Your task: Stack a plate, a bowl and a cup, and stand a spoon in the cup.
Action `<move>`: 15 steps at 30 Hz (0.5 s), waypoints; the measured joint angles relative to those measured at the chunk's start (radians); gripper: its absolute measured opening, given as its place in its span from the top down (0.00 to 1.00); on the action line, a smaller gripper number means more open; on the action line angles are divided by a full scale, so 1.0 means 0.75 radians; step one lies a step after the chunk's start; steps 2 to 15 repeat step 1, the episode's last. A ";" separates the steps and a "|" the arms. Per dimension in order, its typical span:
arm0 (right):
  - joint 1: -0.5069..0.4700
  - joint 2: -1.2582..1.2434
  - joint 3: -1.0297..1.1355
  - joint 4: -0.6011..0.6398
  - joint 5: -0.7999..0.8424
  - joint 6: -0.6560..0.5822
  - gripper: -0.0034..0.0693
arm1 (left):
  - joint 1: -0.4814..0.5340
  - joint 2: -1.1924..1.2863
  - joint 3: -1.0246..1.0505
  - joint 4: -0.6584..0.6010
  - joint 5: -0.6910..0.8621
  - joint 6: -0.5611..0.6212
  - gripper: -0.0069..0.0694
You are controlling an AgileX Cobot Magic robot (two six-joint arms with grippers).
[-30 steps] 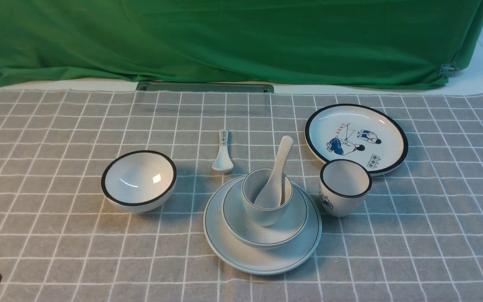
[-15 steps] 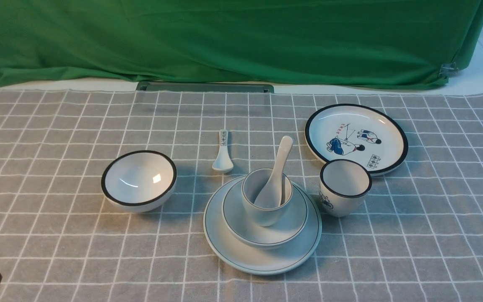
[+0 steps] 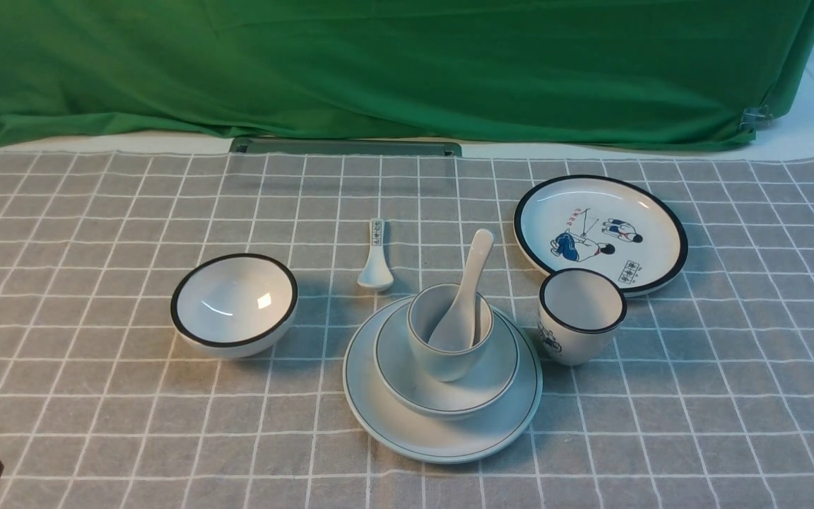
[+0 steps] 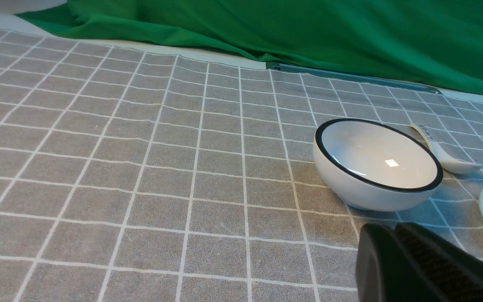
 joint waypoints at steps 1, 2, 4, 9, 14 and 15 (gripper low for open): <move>0.000 0.000 0.000 0.000 0.000 0.000 0.66 | 0.000 0.000 0.000 0.000 0.000 0.000 0.89; 0.000 0.000 0.000 0.000 0.000 0.000 0.66 | 0.000 0.000 0.000 0.000 0.000 0.000 0.89; 0.000 0.000 0.000 0.000 0.000 0.000 0.66 | 0.000 0.000 0.000 0.000 0.000 0.000 0.89; 0.000 0.000 0.000 0.000 0.000 0.000 0.66 | 0.000 0.000 0.000 0.000 0.000 0.000 0.89; 0.000 0.000 0.000 0.000 0.000 0.000 0.66 | 0.000 0.000 0.000 0.000 0.000 0.000 0.89; 0.000 0.000 0.000 0.000 0.000 0.000 0.66 | 0.000 0.000 0.000 0.000 0.000 0.000 0.89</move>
